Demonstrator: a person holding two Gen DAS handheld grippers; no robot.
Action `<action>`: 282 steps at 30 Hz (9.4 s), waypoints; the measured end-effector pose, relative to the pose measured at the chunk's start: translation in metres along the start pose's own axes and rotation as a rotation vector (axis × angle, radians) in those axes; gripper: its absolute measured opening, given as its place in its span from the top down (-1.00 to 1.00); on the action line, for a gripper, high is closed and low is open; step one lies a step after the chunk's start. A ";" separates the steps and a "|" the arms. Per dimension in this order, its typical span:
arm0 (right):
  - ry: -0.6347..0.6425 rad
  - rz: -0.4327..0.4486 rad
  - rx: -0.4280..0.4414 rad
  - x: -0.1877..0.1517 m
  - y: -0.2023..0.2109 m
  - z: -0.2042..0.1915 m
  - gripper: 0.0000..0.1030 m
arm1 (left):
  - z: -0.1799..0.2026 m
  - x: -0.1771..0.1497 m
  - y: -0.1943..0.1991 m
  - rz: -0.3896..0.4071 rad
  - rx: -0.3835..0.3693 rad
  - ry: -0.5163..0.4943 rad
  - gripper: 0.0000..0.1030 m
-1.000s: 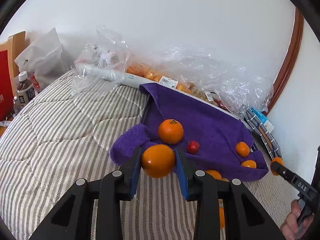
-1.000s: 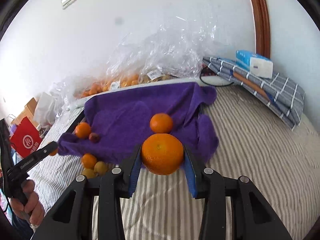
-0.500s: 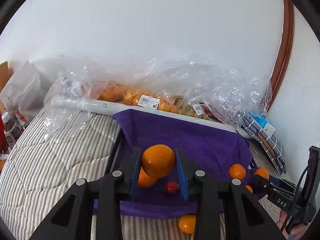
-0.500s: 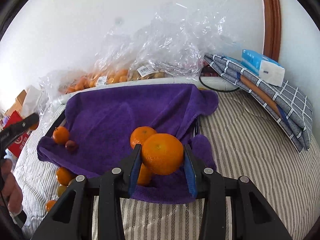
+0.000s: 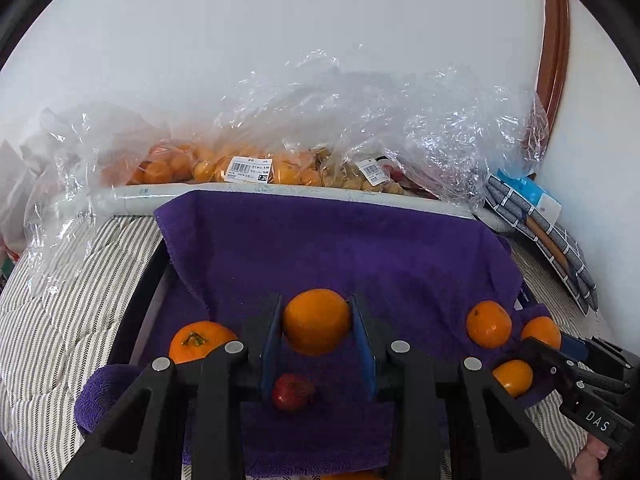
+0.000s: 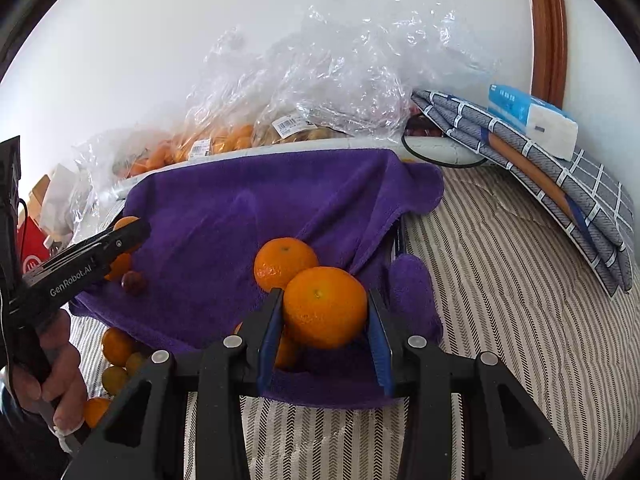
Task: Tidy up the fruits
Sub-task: 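Carry both oranges over the purple towel with both tools, then open both tools to release the oranges onto the towel, then grasp an orange from the pile with the right tool, then grasp a yellow-green fruit with the left tool while the right tool holds the orange, then lower the yellow-green fruit onto the towel and open the left tool, then grasp the last orange with the left tool while the right tool grasps a yellow-green fruit, then carry both fruits onto the towel and open both tools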
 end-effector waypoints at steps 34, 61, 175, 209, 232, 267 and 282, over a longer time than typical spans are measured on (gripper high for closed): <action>-0.073 0.123 0.053 -0.006 0.051 -0.010 0.09 | -0.030 -0.014 0.050 0.111 -0.048 -0.006 0.10; 0.054 -0.099 0.198 -0.086 0.037 -0.149 0.24 | -0.108 -0.056 0.092 0.098 0.069 0.087 -0.01; 0.070 0.025 0.057 0.005 -0.004 -0.056 0.39 | -0.054 -0.028 0.029 -0.117 -0.118 0.130 0.47; 0.126 -0.051 0.105 -0.062 0.022 -0.090 0.53 | -0.033 -0.040 0.061 -0.134 -0.285 0.018 0.04; -0.006 0.041 0.007 -0.052 0.059 -0.019 0.53 | 0.011 -0.068 0.048 -0.220 -0.255 -0.120 0.33; -0.016 -0.003 0.034 0.040 -0.035 0.018 0.53 | 0.015 0.014 -0.031 -0.204 -0.165 0.019 0.32; -0.051 -0.002 0.048 0.037 -0.023 0.020 0.40 | 0.017 0.020 -0.008 -0.181 -0.146 -0.001 0.15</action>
Point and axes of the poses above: each gripper's, at about its wrist camera, not at the fingertips, and y roughly against the way its jaws point, z to its right, x to its top, the point moved 3 cm from there along -y, roughly the way its jaws point, and after that the axes turned 4 degrees about -z, right-handed, at the moved point
